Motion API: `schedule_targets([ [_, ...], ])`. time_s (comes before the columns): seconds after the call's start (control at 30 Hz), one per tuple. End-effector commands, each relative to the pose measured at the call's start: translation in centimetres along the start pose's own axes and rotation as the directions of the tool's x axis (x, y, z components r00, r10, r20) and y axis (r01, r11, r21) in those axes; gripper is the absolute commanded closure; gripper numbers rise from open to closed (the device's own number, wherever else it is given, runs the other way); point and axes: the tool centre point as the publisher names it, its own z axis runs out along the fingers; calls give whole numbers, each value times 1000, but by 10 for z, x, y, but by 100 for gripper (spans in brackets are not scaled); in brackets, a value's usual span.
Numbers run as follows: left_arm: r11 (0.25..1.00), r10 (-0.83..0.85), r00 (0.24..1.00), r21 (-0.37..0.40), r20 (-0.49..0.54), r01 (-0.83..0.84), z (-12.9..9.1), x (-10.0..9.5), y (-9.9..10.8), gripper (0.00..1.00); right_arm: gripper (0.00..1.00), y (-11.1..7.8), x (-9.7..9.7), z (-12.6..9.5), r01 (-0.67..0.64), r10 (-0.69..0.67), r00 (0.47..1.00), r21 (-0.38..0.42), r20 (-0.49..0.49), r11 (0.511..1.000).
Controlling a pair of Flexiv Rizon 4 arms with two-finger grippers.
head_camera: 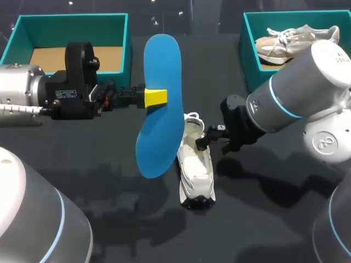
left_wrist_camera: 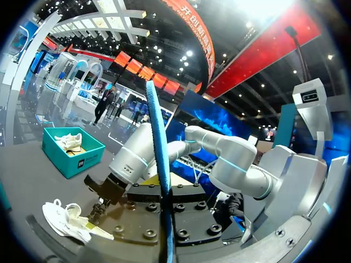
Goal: Take the shoe out of the shoebox, open the shoe tongue, remove and reinsert the insole, then place the shoe into the shoebox
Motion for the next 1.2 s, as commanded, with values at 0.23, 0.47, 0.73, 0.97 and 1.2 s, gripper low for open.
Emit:
schedule_targets([
  [0.23, 993, 110, 994, 50, -12, -109, 1, -4, -7, 100, 0, 1, 16, -55, 34, -49, 989, -107, -142, 994],
  [0.47, 852, 501, 866, 181, -12, -490, -5, -14, -22, 100, 0, 12, 21, -86, 44, -64, 969, -90, -240, 995],
  [0.73, 453, 868, 495, 341, 44, -824, -3, -30, -34, 100, 0, 28, 25, -107, 83, -99, 915, -58, -392, 995],
  [0.97, 453, 868, 495, 341, 44, -824, -3, -30, -34, 100, 0, 28, 25, -107, 83, -99, 915, -58, -392, 995],
  [1.2, 235, 959, 272, 325, 74, -916, 2, -45, -27, 100, 0, 37, 32, -124, 18, -40, 866, -49, -499, 999],
])
